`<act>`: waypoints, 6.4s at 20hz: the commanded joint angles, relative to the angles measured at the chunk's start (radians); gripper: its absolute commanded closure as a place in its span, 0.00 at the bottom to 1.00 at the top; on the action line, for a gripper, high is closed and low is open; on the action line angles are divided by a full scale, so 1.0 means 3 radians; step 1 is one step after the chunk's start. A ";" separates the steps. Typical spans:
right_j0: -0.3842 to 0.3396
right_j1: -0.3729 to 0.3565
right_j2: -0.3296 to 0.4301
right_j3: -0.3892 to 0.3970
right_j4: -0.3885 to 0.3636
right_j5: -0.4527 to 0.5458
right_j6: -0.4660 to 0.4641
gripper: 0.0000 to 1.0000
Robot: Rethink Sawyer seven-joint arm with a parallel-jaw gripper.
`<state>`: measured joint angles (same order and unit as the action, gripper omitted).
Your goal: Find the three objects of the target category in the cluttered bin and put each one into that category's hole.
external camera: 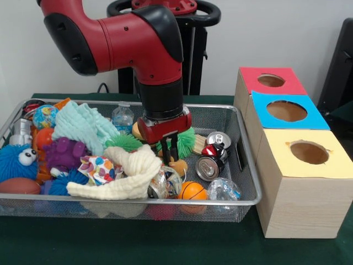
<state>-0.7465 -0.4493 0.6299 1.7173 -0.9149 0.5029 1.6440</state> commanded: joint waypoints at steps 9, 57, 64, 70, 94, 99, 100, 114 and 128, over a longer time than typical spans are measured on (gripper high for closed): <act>0.0164 -0.0183 -0.0220 0.0242 0.0088 0.0062 0.0141 1.00; 0.0403 -0.0837 -0.0717 0.0813 0.1300 0.0254 0.0442 1.00; 0.0606 -0.0947 -0.0844 0.0875 0.1458 0.0260 0.0547 1.00; 0.0761 -0.1014 -0.0915 0.0980 0.1649 0.0276 0.0567 1.00; 0.1563 -0.1323 -0.1200 0.1821 0.2144 -0.0303 0.0807 1.00; 0.1503 -0.1333 -0.1275 0.1873 0.2161 -0.0364 0.0706 1.00; 0.1486 -0.1356 -0.1296 0.1901 0.2174 -0.0376 0.0703 1.00; 0.1355 -0.1326 -0.1331 0.1739 0.2398 -0.0320 0.0642 1.00; 0.1802 -0.1321 -0.1371 0.1971 0.2694 -0.0578 0.0871 1.00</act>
<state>-0.2399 -0.8508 0.2212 2.2837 -0.1755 0.4321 1.6450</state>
